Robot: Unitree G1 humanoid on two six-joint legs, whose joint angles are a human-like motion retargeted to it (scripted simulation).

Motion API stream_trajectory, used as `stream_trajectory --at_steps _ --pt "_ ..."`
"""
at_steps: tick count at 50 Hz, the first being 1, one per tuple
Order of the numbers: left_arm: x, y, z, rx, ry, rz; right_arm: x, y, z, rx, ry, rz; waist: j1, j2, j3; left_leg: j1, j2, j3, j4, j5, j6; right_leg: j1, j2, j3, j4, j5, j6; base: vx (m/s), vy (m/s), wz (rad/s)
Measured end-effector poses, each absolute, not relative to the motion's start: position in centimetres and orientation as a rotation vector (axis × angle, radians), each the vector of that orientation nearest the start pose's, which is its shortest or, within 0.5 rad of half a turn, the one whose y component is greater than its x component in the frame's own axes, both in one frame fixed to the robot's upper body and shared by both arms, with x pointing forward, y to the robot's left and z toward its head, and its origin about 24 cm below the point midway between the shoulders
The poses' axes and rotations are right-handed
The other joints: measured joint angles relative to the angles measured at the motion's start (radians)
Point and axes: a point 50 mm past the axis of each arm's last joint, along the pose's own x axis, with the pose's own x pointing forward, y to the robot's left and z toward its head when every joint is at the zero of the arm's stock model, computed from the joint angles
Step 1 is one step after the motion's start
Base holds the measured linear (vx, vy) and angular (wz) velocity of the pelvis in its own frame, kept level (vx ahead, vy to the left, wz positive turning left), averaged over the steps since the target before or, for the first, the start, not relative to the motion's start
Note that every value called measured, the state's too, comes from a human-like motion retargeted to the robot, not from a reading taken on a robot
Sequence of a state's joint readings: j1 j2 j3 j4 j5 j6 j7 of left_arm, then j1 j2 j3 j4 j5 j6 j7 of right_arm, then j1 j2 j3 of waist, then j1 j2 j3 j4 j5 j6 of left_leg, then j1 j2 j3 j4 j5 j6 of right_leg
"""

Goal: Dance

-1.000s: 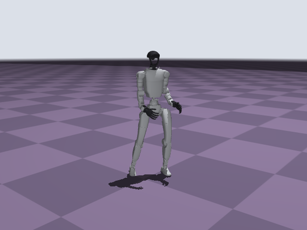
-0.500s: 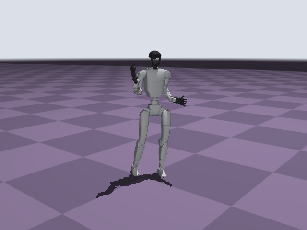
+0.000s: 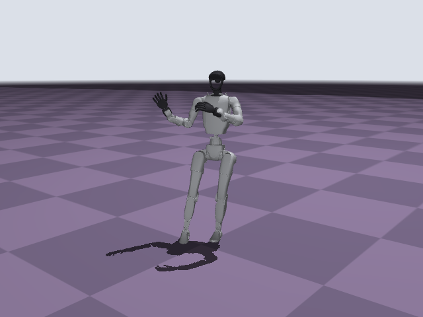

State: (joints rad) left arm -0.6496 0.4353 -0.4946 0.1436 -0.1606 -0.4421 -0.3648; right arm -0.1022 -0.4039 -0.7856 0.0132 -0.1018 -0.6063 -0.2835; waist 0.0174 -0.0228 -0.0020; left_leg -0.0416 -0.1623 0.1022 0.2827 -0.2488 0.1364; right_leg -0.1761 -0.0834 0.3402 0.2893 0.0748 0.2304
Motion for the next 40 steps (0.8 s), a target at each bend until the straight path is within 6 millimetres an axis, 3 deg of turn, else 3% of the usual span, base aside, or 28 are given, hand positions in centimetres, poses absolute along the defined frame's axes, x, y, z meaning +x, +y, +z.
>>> stream_trajectory --at_steps 5,7,8,10,11,15,20,25,28,31,35,40 --pt "29.6 8.5 24.9 1.055 -0.982 -0.964 22.3 -31.2 14.7 0.055 -0.923 -0.971 -0.138 0.054 -0.041 -0.025 -0.006 0.132 -0.038 -0.014 0.019 -0.068 0.012 0.045 -0.052 0.055 0.006 -0.07 0.36 -1.52" --pt "28.7 9.0 26.6 1.321 -1.09 -0.926 23.2 -29.3 12.6 0.297 -0.915 -1.02 -0.154 0.086 -0.05 -0.031 0.001 0.185 -0.052 -0.016 0.023 -0.1 -0.006 -0.039 -0.04 0.077 -0.017 0.02 0.35 -1.41" --pt "28.2 9.2 27.3 1.462 -1.156 -0.889 23.2 -28.5 11.6 0.394 -0.914 -1.057 -0.151 0.101 -0.052 -0.036 0.008 0.21 -0.059 -0.015 0.024 -0.119 -0.018 -0.113 -0.02 0.078 -0.061 -0.01 0.36 -1.47" --pt "27.1 9.3 28.6 1.733 -1.299 -0.773 22.7 -27.3 9.2 0.534 -0.886 -1.164 -0.127 0.134 -0.057 -0.042 0.027 0.264 -0.076 -0.01 0.024 -0.149 -0.059 -0.319 0.025 0.059 -0.205 -0.03 0.31 -1.53" --pt "26.4 9.5 29.4 1.856 -1.376 -0.68 22.2 -26.7 7.9 0.576 -0.856 -1.232 -0.103 0.138 -0.061 -0.045 0.028 0.295 -0.085 -0.01 0.025 -0.152 -0.076 -0.39 0.046 0.054 -0.23 -0.05 0.25 -1.6" --pt "24.7 10.2 31.3 2.176 -1.592 -0.373 20.6 -23.6 2.5 0.648 -0.61 -1.425 0.004 0.162 -0.067 -0.039 0.043 0.4 -0.111 -0.007 0.023 -0.12 -0.119 -0.637 0.141 0.009 -0.211 0.02 0.18 -1.46" --pt "26.4 12.5 32.1 2.278 -1.453 -0.239 19.7 -18.2 -4.4 0.6 -0.132 -1.244 0.126 0.198 -0.064 -0.001 0.057 0.497 -0.137 -0.012 0.018 -0.092 -0.106 -0.757 0.242 -0.032 -0.19 0.01 0.16 -1.14" --pt "25.7 16.1 34.1 2.462 -1.302 -0.086 18.4 -12.8 -9.4 0.542 0.227 -0.742 0.214 0.204 -0.061 0.021 0.043 0.564 -0.152 -0.021 0.024 -0.1 -0.12 -0.828 0.256 -0.022 -0.234 -0.04 0.11 -0.68" --pt "24.4 17.6 35.1 2.533 -1.3 0.023 18.0 -9.7 -10.4 0.542 0.344 -0.488 0.268 0.206 -0.046 0.04 0.031 0.569 -0.152 -0.023 0.027 -0.096 -0.133 -0.84 0.269 -0.016 -0.245 -0.1 0.02 -0.09" --pt "23.5 18.3 35.7 2.538 -1.321 0.091 18.1 -7.9 -10.9 0.532 0.422 -0.277 0.316 0.209 -0.035 0.057 0.022 0.549 -0.151 -0.021 0.028 -0.081 -0.145 -0.847 0.271 -0.012 -0.251 -0.11 -0.02 0.34" --pt "21.9 18.6 36.7 2.512 -1.402 0.206 19.8 -7.8 -10.8 0.484 0.456 -0.017 0.372 0.216 -0.021 0.072 0.009 0.489 -0.151 -0.009 0.027 -0.062 -0.17 -0.862 0.286 -0.01 -0.254 -0.14 -0.02 0.79" --pt "20.5 19.0 37.6 2.491 -1.462 0.356 20.5 -7.9 -10.4 0.484 0.436 0.067 0.412 0.233 -0.021 0.072 -0.002 0.384 -0.152 0.015 0.02 -0.038 -0.196 -0.887 0.306 0.001 -0.24 -0.14 -0.03 1.06"
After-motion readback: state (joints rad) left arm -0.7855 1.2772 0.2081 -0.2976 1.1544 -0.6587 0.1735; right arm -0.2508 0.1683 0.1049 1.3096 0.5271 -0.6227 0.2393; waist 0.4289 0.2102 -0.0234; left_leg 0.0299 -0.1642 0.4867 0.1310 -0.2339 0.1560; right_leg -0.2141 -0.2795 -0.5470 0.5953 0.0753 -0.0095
